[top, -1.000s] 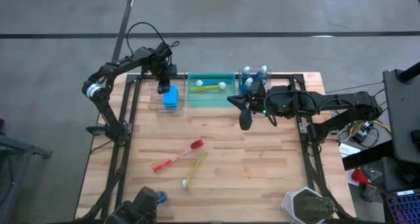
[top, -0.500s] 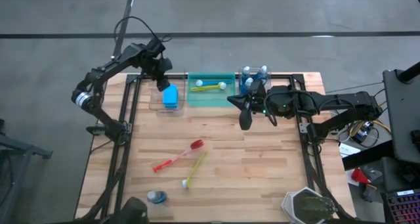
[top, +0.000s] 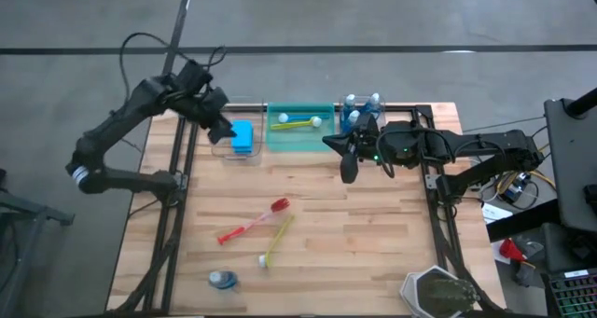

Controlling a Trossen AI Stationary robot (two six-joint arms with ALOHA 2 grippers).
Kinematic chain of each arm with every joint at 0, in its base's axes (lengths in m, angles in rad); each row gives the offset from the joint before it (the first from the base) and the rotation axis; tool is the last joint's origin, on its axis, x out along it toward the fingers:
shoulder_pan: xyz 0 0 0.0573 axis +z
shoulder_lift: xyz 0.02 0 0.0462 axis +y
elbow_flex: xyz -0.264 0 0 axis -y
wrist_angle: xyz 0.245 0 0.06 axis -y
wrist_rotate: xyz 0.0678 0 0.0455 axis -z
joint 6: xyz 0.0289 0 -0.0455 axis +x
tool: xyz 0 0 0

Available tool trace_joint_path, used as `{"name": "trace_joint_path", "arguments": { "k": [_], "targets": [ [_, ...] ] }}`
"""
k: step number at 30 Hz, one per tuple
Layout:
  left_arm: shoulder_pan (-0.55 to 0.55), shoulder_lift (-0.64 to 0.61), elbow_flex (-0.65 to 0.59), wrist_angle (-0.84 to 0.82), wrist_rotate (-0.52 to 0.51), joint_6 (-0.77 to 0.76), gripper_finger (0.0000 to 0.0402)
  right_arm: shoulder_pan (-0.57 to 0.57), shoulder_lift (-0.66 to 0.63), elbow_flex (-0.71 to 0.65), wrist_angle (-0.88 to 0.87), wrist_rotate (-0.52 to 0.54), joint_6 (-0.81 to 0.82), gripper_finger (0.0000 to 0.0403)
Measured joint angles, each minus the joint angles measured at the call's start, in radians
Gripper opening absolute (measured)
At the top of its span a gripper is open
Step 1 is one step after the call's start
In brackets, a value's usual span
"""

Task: Pick & Place Kitchen Sink Supplies
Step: Put the blue dishwashing liquid bottle into the right transparent bin

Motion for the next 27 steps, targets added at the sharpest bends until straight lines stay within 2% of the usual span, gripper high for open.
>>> {"name": "trace_joint_path", "arguments": {
  "k": [6,12,17,23,27],
  "targets": [
    [-0.199,-0.132,0.001,-0.071,0.001,-0.106,0.0248,0.000,0.000,0.000,0.000,0.000,0.001,0.0008],
    [-0.508,-0.221,0.001,-0.083,-0.030,-0.323,0.0246,0.000,0.000,0.000,0.000,0.001,0.001,0.0008],
    [-0.814,-0.230,0.001,-0.080,-0.140,-0.539,0.0246,0.000,0.000,0.000,0.000,0.001,0.001,0.0008],
    [-1.198,-0.195,0.000,-0.076,-0.315,-0.749,0.0246,0.000,0.000,0.000,0.000,0.001,0.023,0.0008],
    [-1.416,-0.156,-0.014,-0.076,-0.388,-0.917,0.0246,0.000,0.000,0.000,0.000,0.001,0.027,0.0008]
  ]
}}
